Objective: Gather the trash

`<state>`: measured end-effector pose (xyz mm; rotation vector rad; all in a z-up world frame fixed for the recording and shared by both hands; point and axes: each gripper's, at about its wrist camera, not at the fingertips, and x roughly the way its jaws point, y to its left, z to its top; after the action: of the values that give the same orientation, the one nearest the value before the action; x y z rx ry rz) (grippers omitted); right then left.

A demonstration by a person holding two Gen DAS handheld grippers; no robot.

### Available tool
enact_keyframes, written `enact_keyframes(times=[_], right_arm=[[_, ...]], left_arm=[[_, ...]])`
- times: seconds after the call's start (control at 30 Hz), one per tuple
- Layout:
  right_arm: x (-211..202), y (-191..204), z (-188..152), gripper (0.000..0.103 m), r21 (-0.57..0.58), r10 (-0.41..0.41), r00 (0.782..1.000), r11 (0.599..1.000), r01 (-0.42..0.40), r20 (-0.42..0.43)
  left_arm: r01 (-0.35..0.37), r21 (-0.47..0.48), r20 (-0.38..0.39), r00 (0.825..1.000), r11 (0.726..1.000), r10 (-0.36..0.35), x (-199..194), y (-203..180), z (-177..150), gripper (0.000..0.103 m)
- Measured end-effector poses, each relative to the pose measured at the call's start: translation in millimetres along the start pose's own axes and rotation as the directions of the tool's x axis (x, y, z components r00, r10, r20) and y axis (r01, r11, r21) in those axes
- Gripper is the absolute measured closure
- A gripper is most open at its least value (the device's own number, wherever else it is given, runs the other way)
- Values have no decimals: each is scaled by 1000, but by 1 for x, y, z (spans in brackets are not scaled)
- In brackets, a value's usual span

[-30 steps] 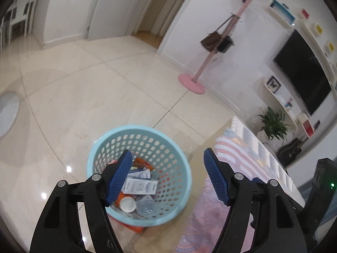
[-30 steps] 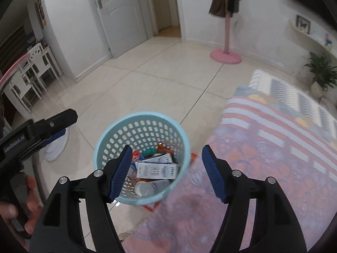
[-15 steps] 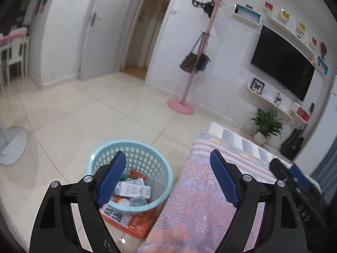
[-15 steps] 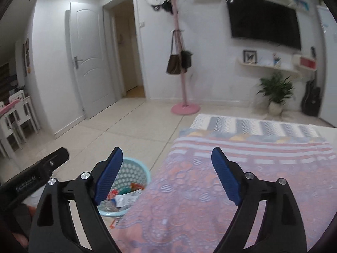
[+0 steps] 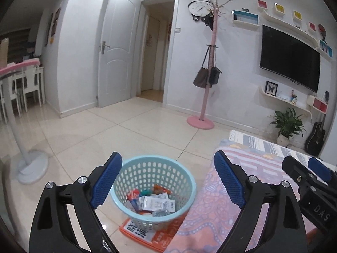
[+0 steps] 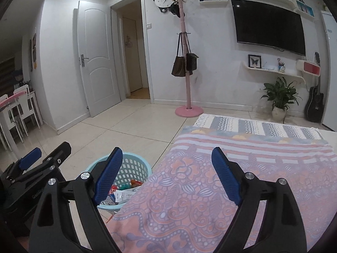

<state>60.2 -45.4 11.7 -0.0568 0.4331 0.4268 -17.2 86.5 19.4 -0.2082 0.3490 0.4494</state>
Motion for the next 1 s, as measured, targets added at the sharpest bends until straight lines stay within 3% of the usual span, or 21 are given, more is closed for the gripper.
enact_keyframes(times=[0.33, 1.0], right_arm=[[1, 5, 0, 20, -17, 1, 1000, 1000, -1, -2], [3, 6, -2, 18, -23, 5, 1000, 1000, -6, -5]], left_arm=[[-21, -12, 16, 1000, 1000, 21, -4, 4, 3, 9], [-52, -15, 36, 998, 999, 52, -9, 7, 3, 8]])
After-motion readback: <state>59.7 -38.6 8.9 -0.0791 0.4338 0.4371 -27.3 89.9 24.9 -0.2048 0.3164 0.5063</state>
